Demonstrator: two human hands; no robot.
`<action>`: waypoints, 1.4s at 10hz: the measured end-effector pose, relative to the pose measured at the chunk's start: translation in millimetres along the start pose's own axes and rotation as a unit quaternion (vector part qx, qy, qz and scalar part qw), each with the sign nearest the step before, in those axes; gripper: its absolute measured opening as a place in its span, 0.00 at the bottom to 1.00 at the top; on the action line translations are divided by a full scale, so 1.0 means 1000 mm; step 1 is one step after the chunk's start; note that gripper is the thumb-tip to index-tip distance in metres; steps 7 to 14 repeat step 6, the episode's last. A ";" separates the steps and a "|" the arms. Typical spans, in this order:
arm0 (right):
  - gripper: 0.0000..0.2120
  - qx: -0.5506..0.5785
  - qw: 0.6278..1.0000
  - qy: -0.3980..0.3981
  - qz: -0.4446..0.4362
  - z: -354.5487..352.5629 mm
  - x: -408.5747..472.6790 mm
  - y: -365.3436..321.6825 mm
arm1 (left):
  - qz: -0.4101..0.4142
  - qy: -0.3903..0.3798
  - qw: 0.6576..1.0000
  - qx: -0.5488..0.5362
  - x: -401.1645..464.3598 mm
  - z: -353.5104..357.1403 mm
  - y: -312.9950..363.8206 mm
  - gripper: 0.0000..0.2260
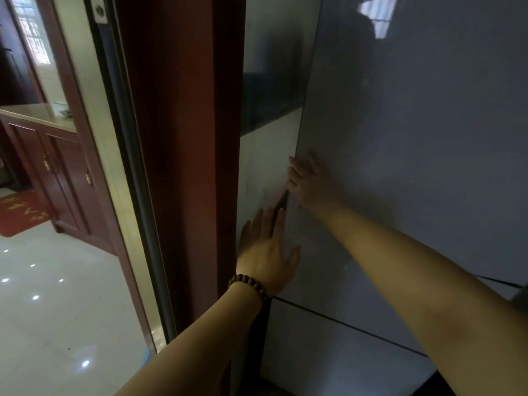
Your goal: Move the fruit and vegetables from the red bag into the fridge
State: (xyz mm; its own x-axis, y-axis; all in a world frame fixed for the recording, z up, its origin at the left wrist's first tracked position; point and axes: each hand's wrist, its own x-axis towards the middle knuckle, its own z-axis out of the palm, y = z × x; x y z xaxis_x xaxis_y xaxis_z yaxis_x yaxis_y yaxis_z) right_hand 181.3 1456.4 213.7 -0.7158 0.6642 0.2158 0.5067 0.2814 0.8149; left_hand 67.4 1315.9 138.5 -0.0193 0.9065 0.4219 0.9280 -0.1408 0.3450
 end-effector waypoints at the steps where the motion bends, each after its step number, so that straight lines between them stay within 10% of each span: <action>1: 0.23 0.006 1.000 0.002 0.025 0.016 0.015 0.007 | -0.006 -0.015 1.000 -0.009 0.011 0.012 -0.005 0.33; 4: 0.24 0.056 0.996 0.007 0.071 0.042 0.028 0.002 | -0.014 -0.070 0.997 -0.005 0.028 0.029 -0.021 0.35; 6: 0.24 0.299 0.941 0.052 0.147 0.009 0.013 -0.019 | 0.008 -0.079 0.997 0.017 0.026 0.028 -0.013 0.34; 14: 0.24 0.299 0.941 0.052 0.147 0.009 0.013 -0.019 | 0.008 -0.079 0.997 0.017 0.026 0.028 -0.013 0.34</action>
